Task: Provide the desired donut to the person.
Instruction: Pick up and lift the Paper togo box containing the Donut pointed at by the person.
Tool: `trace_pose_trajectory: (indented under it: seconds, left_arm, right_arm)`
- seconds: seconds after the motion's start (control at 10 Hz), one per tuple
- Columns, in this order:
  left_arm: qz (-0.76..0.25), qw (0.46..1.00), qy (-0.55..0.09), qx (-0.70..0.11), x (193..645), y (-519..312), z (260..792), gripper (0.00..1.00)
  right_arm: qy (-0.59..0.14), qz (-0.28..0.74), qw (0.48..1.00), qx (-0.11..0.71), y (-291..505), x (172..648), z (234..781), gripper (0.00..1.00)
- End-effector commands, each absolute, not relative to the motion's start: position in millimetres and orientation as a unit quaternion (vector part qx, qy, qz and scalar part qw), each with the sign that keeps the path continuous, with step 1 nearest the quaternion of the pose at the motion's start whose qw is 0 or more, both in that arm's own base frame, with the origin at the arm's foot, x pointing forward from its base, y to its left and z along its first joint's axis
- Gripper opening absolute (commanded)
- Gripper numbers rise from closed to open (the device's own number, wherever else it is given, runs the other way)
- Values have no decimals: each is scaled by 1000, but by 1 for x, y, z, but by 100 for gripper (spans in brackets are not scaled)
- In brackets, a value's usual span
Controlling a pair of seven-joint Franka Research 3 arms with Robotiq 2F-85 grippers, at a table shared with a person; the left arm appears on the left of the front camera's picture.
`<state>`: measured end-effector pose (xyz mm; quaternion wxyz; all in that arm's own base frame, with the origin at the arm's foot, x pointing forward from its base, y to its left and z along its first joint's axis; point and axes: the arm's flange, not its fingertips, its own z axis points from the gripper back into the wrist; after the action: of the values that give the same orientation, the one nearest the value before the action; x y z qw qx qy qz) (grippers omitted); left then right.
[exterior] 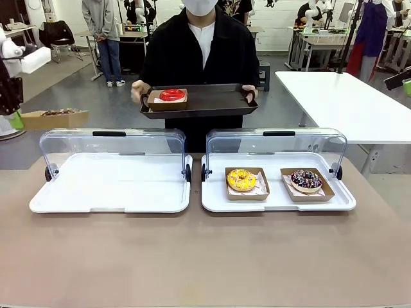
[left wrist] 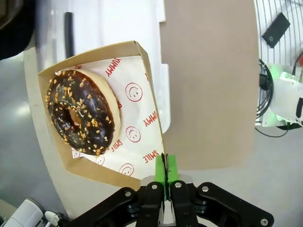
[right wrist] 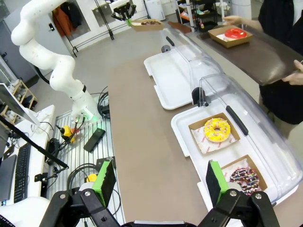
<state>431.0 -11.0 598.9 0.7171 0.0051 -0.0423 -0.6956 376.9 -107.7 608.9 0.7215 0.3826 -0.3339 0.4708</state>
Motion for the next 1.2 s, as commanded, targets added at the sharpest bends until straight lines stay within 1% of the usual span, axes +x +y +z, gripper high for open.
trace_pose_trajectory:
  seconds: [0.0, 0.2, 0.3, 1.1]
  left_arm:
    - [-682, 729, -56, -14, 457, -9, 611, 0]
    - [-684, 727, -67, -4, 462, 0, 609, 0]
    - [-688, 724, -50, 0, 457, -6, 604, 0]
    - [-688, 724, -50, 0, 457, -6, 604, 0]
  right_arm:
    - [-339, 473, 715, 387, -108, 377, 609, 100]
    - [-339, 473, 715, 387, -108, 377, 609, 100]
    - [-339, 473, 715, 387, -108, 377, 609, 100]
    - [-339, 473, 715, 387, -108, 377, 609, 100]
